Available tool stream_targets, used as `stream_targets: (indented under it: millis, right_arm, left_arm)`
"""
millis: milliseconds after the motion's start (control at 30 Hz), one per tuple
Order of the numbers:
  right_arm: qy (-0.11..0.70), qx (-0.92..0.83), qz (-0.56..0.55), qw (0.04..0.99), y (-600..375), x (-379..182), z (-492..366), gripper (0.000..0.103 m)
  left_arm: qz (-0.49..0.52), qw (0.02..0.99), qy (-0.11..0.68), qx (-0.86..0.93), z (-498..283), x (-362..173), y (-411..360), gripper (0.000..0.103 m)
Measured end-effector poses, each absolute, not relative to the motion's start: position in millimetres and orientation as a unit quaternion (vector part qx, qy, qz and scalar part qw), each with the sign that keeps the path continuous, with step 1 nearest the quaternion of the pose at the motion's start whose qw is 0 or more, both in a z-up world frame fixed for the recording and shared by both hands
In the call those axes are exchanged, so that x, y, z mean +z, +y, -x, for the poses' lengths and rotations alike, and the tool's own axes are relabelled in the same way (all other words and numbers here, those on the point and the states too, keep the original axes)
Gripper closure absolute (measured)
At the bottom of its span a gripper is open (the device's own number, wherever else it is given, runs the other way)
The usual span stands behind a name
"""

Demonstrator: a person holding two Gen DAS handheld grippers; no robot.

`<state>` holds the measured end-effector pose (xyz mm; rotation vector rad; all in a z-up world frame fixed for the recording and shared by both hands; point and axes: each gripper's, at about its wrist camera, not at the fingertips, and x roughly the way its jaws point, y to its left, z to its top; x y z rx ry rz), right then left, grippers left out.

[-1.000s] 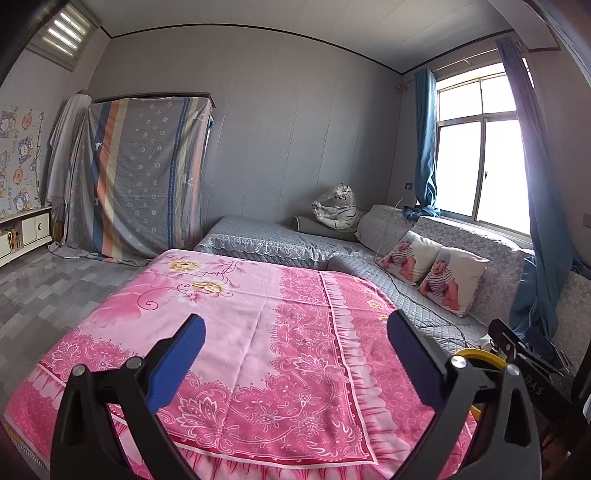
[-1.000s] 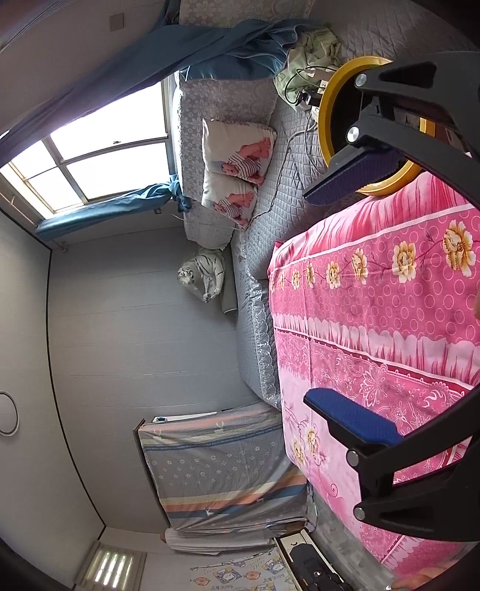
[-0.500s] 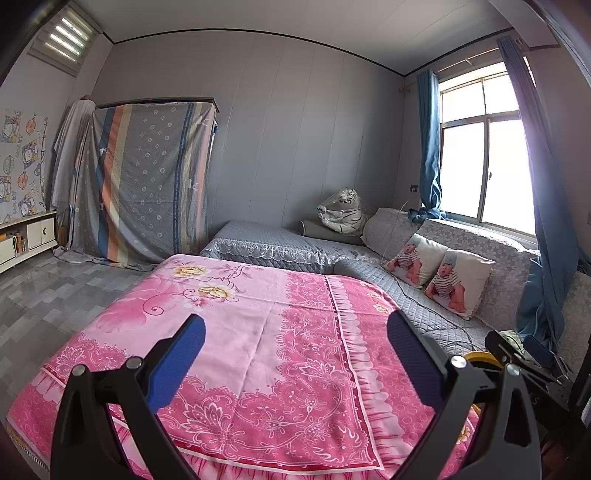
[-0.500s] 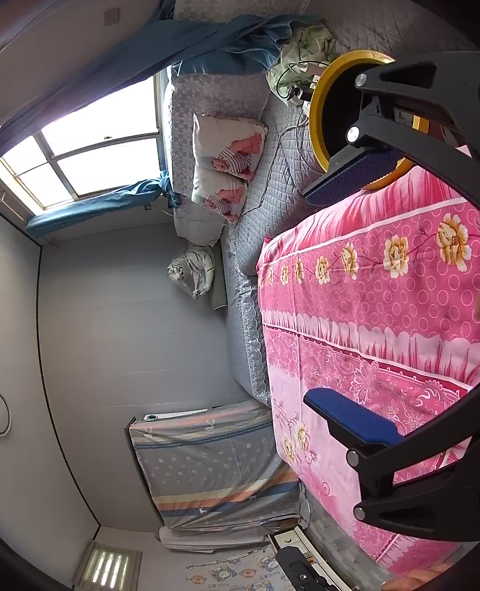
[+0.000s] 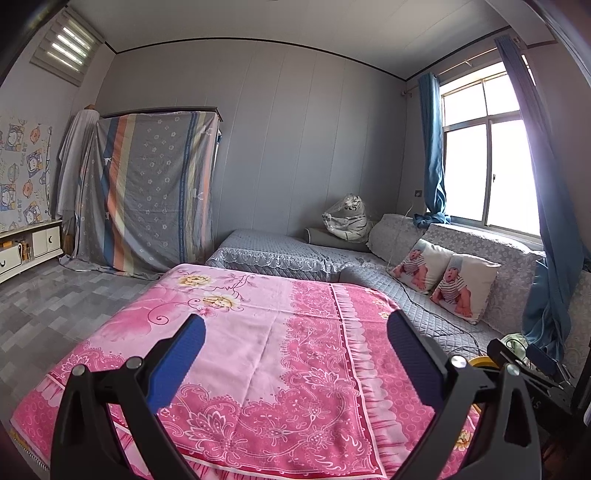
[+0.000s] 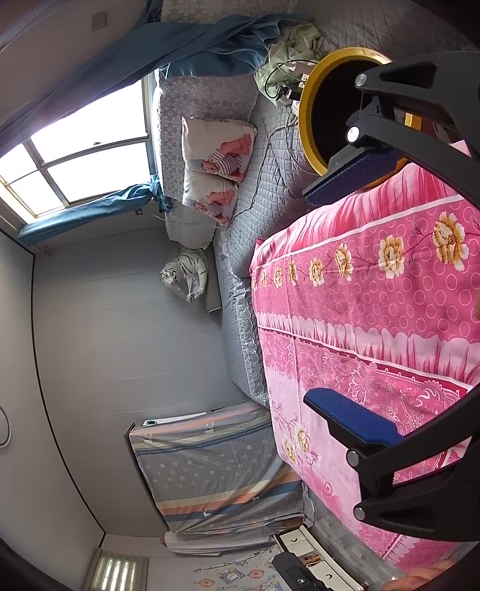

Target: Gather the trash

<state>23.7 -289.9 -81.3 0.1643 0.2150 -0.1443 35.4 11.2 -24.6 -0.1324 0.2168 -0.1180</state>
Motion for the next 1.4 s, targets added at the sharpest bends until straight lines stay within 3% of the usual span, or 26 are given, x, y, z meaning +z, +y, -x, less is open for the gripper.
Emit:
stream_targets:
  millis: [1400]
  right_arm:
    - [0.131, -0.078, -0.107, 0.983, -300.9, -91.3, -29.3, 0.008]
  left_arm:
    - [0.065, 0.989, 0.115, -0.073, -40.1, -26.1, 4.9, 0.008]
